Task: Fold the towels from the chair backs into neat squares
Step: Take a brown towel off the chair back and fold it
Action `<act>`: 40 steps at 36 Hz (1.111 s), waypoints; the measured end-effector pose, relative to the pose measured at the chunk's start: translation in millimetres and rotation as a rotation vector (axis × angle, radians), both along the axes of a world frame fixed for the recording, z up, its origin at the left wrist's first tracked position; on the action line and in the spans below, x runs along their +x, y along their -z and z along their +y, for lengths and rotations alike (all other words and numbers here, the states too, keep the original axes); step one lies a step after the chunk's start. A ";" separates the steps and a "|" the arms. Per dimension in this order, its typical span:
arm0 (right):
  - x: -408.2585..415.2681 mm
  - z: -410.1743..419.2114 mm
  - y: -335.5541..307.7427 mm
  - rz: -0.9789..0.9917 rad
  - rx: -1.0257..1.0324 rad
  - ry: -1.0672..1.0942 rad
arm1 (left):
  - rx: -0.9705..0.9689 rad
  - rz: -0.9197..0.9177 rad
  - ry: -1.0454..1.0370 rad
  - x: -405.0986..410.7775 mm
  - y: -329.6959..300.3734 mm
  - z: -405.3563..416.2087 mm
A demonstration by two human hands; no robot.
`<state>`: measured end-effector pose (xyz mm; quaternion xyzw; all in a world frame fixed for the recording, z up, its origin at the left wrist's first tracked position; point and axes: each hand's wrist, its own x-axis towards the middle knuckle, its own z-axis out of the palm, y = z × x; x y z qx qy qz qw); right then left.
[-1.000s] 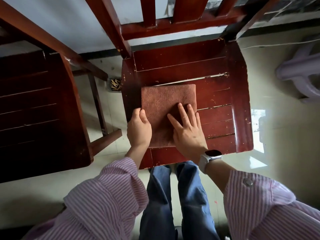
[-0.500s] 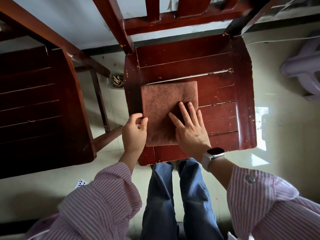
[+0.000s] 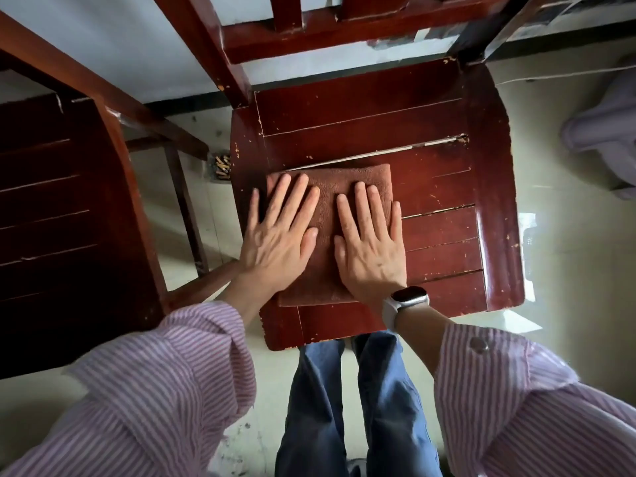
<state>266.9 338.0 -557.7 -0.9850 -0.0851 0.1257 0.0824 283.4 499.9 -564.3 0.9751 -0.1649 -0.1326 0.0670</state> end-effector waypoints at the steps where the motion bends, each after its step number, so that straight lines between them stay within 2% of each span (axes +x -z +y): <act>1: -1.0 -0.6 2.8 -0.007 -0.003 -0.002 | -0.002 -0.007 0.003 -0.4 1.1 0.4; 7: 0.2 -2.3 3.2 0.003 0.019 0.001 | 0.044 0.002 0.011 0.9 -3.4 -1.7; 11: -1.5 -10.0 -12.3 0.035 0.210 0.053 | 0.023 0.019 -0.003 9.8 -18.1 -5.4; 13: -13.6 -16.9 -25.4 0.040 0.320 0.225 | 0.010 -0.015 0.012 20.2 -25.6 -6.6; 15: -34.0 -21.1 -33.7 0.070 0.416 0.554 | -0.012 -0.004 0.014 35.1 -30.7 -10.7; 17: -53.3 -19.3 -37.2 0.179 0.469 0.866 | -0.051 0.069 -0.013 50.5 -32.1 -17.9; 18: -59.6 -17.9 -37.4 0.250 0.489 0.953 | -0.058 0.104 -0.024 57.3 -31.6 -21.8; 21: -62.2 -15.4 -35.8 0.435 0.519 1.051 | -0.100 0.137 -0.036 68.2 -32.7 -28.1; 23: -53.8 -18.2 -38.2 0.481 0.548 1.075 | -0.114 0.126 -0.055 68.1 -35.5 -25.4; 26: -30.6 -32.4 -49.1 0.443 0.584 1.137 | -0.116 0.153 -0.202 60.5 -41.2 -19.4; 31: 16.8 -65.7 -54.2 0.139 0.830 1.174 | -0.212 0.332 -0.549 31.9 -47.7 -20.1; 33: 24.2 -71.1 -46.4 0.150 0.886 1.240 | -0.273 0.339 -0.629 25.4 -47.1 -23.4; 40: -6.7 -63.3 -26.9 0.328 0.706 1.296 | -0.437 0.474 -0.812 34.1 -45.8 -32.3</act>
